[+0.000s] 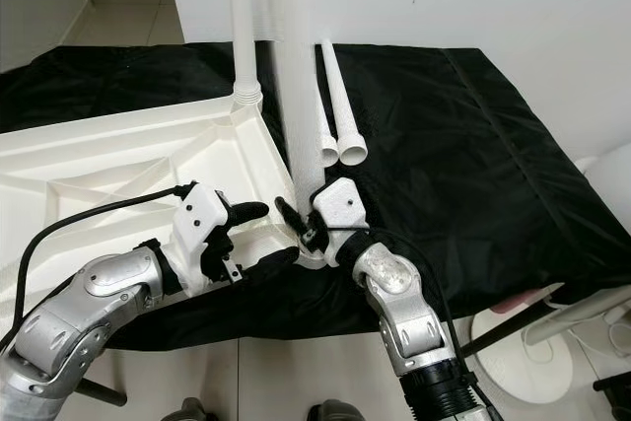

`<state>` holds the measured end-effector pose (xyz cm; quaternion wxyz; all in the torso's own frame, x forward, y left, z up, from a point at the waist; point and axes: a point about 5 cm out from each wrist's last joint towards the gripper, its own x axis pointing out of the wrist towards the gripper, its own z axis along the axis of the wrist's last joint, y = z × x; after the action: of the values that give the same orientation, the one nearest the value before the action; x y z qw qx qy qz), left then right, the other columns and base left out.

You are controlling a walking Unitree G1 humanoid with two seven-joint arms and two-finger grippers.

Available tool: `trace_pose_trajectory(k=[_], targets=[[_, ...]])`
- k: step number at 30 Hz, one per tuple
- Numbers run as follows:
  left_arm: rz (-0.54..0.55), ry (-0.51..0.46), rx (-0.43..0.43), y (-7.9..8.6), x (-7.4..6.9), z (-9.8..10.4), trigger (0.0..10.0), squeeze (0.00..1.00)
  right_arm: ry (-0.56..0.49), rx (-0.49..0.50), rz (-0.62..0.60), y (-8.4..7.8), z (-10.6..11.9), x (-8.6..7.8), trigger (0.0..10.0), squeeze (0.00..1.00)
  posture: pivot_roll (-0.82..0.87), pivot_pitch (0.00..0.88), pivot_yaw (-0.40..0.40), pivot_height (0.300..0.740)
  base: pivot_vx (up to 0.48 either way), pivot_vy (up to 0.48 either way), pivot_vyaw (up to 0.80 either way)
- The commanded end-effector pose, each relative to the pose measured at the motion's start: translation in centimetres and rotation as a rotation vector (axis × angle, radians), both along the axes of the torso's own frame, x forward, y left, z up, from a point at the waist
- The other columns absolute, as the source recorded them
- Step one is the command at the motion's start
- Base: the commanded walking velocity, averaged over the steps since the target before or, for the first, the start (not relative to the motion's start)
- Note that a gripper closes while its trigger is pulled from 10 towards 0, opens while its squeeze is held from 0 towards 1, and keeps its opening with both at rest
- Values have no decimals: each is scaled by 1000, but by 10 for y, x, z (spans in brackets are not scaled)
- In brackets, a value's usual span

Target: Building children table

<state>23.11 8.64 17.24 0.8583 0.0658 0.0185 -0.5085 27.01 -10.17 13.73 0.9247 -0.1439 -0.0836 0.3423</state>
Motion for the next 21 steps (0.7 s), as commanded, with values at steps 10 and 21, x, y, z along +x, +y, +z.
trace_pose_trajectory(k=[10, 21], targets=[[-75, -16, 0, -3, -4, 5, 10000, 0, 87, 35, -36, -16, -29, -13, 10000, 0, 11, 46, -14, 740, 0, 0, 0], [-84, -26, 7, -3, -2, 6, 10000, 0, 287, 217, -126, -16, -39, 1, 10000, 0, 8, 40, -5, 740, 0, 0, 0]])
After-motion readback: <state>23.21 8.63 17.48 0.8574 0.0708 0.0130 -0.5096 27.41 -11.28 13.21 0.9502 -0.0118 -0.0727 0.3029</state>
